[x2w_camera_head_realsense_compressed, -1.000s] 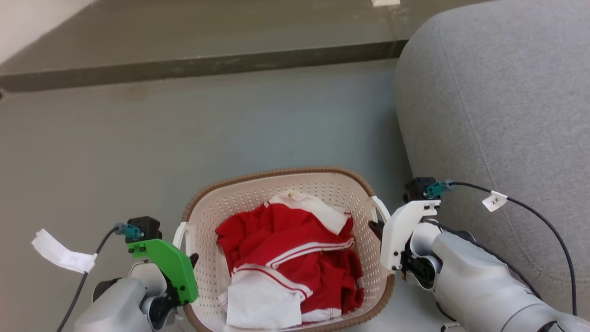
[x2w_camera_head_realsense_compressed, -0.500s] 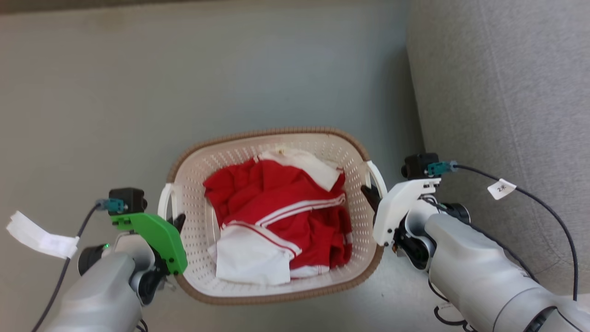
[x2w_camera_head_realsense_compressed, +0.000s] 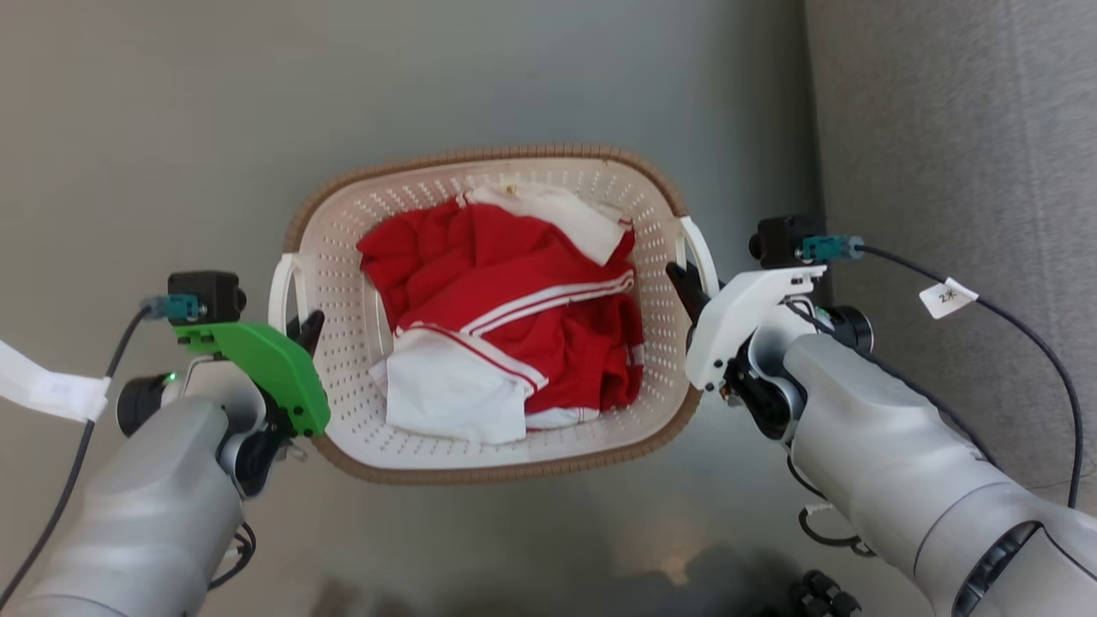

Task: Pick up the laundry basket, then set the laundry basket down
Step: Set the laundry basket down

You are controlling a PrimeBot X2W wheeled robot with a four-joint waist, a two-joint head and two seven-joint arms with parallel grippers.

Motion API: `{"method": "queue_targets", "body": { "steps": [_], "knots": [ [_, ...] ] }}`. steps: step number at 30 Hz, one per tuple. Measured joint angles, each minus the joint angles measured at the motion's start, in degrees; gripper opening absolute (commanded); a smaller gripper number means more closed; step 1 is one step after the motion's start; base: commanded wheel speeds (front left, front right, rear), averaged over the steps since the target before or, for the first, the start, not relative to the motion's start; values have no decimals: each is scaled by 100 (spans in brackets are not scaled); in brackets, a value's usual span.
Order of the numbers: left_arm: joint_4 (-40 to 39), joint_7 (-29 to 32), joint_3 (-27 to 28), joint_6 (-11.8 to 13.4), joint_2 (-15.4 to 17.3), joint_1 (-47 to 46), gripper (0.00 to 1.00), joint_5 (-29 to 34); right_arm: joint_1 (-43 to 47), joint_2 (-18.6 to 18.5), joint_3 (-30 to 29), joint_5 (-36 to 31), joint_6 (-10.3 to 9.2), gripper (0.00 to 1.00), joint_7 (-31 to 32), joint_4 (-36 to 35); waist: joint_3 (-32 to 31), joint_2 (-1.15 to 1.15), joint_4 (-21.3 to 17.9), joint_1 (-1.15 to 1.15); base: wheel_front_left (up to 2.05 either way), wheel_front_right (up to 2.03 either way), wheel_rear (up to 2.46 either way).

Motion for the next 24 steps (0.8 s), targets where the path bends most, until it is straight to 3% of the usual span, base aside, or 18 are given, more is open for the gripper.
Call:
{"method": "queue_targets", "body": {
  "steps": [24],
  "knots": [
    [-57,-743,-123,0,211,-815,0,335,-842,1,-48,-21,-171,0,-476,-102,1646,0,62,-1,0,0,0]
  ]
}}
